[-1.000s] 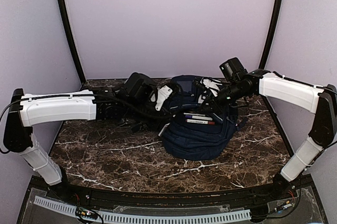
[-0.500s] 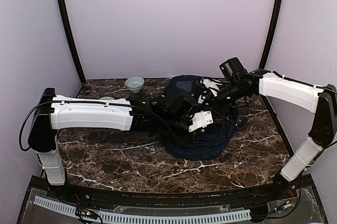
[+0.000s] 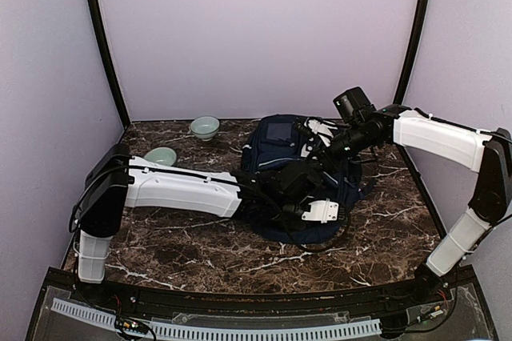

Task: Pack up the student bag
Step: Place the pen in the upper front pocket of the bag, then put down the upper front pocket of the student bag, then adjust the student bag at the center of the board, then grab the upper front pocket of the student bag.

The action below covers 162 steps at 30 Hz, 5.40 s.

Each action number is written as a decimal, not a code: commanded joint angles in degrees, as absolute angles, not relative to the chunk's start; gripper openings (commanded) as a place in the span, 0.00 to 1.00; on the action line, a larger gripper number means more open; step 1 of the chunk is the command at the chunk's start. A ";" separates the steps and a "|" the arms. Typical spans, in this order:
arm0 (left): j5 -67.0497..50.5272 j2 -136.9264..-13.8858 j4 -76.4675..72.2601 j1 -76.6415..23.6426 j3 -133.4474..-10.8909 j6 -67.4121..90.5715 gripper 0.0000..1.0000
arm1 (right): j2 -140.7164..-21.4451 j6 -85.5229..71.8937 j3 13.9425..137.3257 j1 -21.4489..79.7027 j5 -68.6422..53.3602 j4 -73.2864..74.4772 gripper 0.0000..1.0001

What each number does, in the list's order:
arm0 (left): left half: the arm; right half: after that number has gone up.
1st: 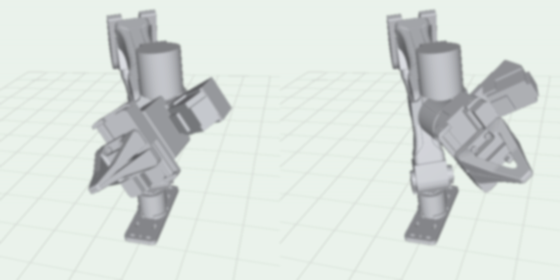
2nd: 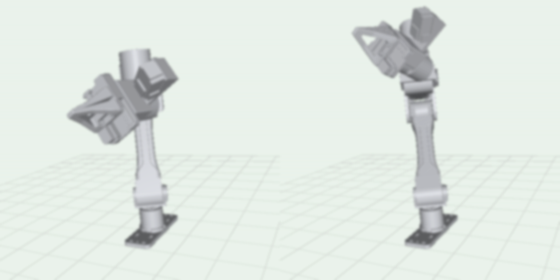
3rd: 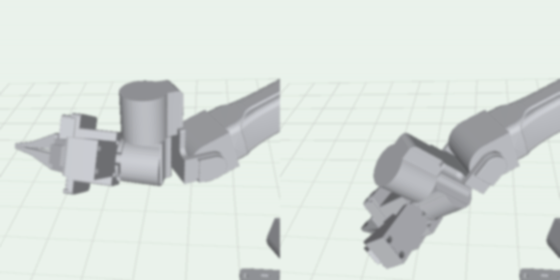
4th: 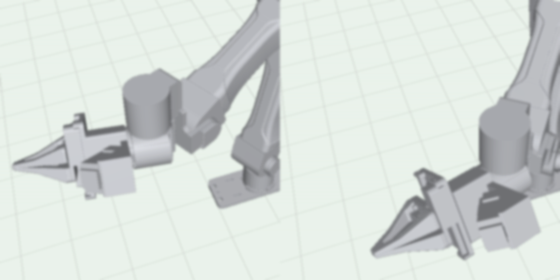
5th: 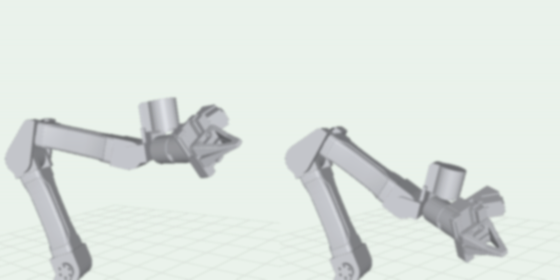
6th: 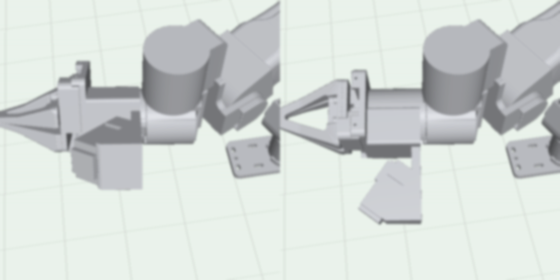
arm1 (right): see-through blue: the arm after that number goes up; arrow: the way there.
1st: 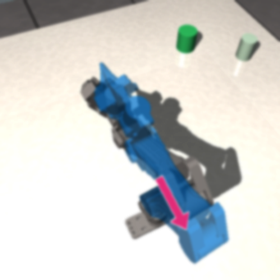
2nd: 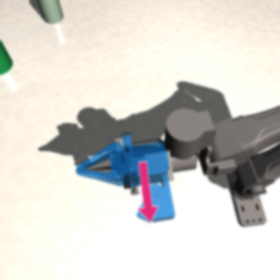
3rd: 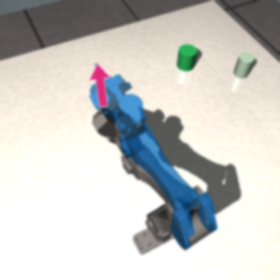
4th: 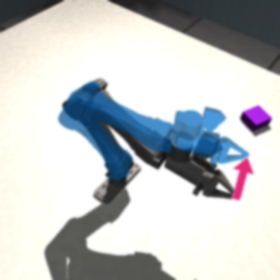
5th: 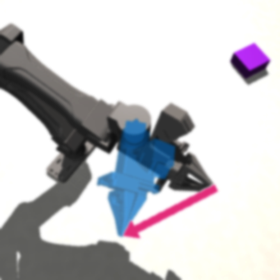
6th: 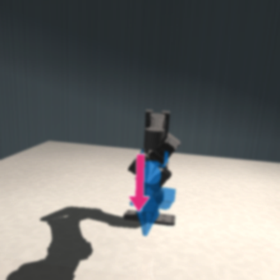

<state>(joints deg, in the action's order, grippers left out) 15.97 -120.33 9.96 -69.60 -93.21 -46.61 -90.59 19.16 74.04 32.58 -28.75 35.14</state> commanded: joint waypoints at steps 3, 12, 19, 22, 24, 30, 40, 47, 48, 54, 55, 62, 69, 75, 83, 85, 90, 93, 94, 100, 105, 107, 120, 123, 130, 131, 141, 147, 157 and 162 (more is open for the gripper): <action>20.13 -122.75 5.98 -68.76 -98.13 -53.15 0.00 | -90.65 18.46 75.85 32.17 -30.29 33.46 0.00; 12.16 -123.02 12.77 -70.81 -104.93 -48.27 0.00 | -90.69 18.46 75.80 32.17 -30.32 33.42 0.00; 14.59 -125.18 10.88 -69.50 -104.05 -51.09 0.00 | -90.53 18.37 75.84 32.12 -30.54 33.49 0.00; 17.73 -126.99 10.16 -68.71 -104.46 -51.91 0.00 | -90.35 18.37 75.74 32.16 -30.49 33.46 0.00; 17.79 -127.17 10.30 -67.76 -104.67 -51.31 0.00 | -90.26 18.36 75.66 32.16 -30.52 33.49 0.00; 19.06 -127.36 10.08 -65.20 -102.68 -52.71 0.00 | -89.84 18.46 75.34 32.17 -30.43 33.36 0.00; 19.66 -132.18 10.60 -62.47 -105.79 -53.48 0.00 | -90.45 18.33 75.63 32.15 -31.63 33.56 0.00; 27.85 -133.81 1.96 -60.92 -105.86 -52.55 0.08 | -90.60 18.29 75.66 32.10 -31.70 33.51 0.00; 29.12 -133.97 1.30 -60.87 -105.95 -52.25 0.11 | -90.59 18.36 75.65 32.15 -31.73 33.55 0.00; 30.99 -133.44 6.50 -61.06 -108.05 -47.69 0.25 | -90.59 18.37 75.45 32.15 -31.71 33.49 0.00; 30.86 -133.05 6.90 -61.20 -107.63 -47.30 0.27 | -90.59 18.37 75.49 32.17 -31.80 33.49 0.00; 30.60 -128.27 4.34 -63.54 -103.07 -47.04 0.33 | -90.87 18.37 75.53 32.16 -32.14 33.48 0.00; 31.80 -124.45 6.91 -66.33 -102.53 -44.81 0.36 | -90.88 18.54 75.46 32.17 -31.95 33.51 0.00; 29.20 -116.78 10.39 -69.41 -94.72 -38.69 0.39 | -90.87 18.54 75.65 32.17 -32.10 33.66 0.00; 23.72 -102.66 15.20 -73.74 -79.86 -25.60 0.39 | -92.98 19.43 75.70 32.24 -32.47 34.36 0.00; 24.14 -98.81 14.24 -73.70 -76.17 -22.90 0.39 | -93.50 21.49 76.03 32.44 -33.58 36.59 0.00; 22.53 -91.51 10.90 -69.23 -68.88 -16.45 0.40 | -94.39 25.21 75.94 33.86 -33.78 41.29 0.07; 18.62 -88.95 6.04 -63.67 -64.77 -10.88 0.43 | -95.31 26.94 76.06 35.02 -32.33 43.94 0.26; 17.28 -88.72 3.71 -61.76 -63.67 -8.89 0.45 | -95.44 27.08 76.44 35.13 -33.01 44.81 0.30; 13.48 -94.78 0.49 -54.12 -68.95 5.06 0.53 | -93.57 26.83 79.02 31.28 -34.68 47.35 0.42; 11.72 -96.92 0.10 -48.49 -72.66 13.97 0.56 | -93.24 23.08 79.73 23.93 -30.39 46.42 0.45; 10.34 -98.64 1.67 -46.05 -74.57 17.43 0.56 | -93.35 19.31 78.94 20.25 -27.54 43.34 0.47; 3.92 -103.84 -1.80 -42.36 -71.36 25.33 0.44 | -102.62 8.70 79.90 7.65 -17.21 36.35 0.62; 2.70 -103.93 -2.75 -42.43 -69.34 25.74 0.40 | -107.28 7.77 82.14 7.65 -17.51 37.05 0.61; -3.33 -104.62 -6.56 -42.73 -63.33 25.12 0.31 | -116.91 5.71 89.59 7.86 -21.10 38.34 0.55; -3.93 -104.67 -7.08 -43.05 -62.80 24.68 0.30 | -118.43 5.56 91.30 8.02 -21.73 38.70 0.54; -5.66 -105.30 -8.86 -49.72 -62.00 18.09 0.30 | -128.63 5.68 103.15 11.43 -24.19 41.54 0.53; -3.12 -102.47 -5.82 -51.15 -59.29 17.92 0.30 | -125.78 5.46 104.51 11.40 -23.98 43.15 0.52; -9.48 -86.79 -19.66 -53.52 -42.07 5.87 0.36 | -102.97 7.10 92.67 16.38 -17.47 38.94 0.53; -13.00 -87.72 -25.66 -53.53 -40.98 1.23 0.39 | -101.44 10.53 91.22 23.37 -28.53 39.54 0.40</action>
<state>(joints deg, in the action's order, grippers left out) -8.40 -87.39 -18.20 -53.41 -41.52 7.70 -100.47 7.60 93.73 18.57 -20.23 39.51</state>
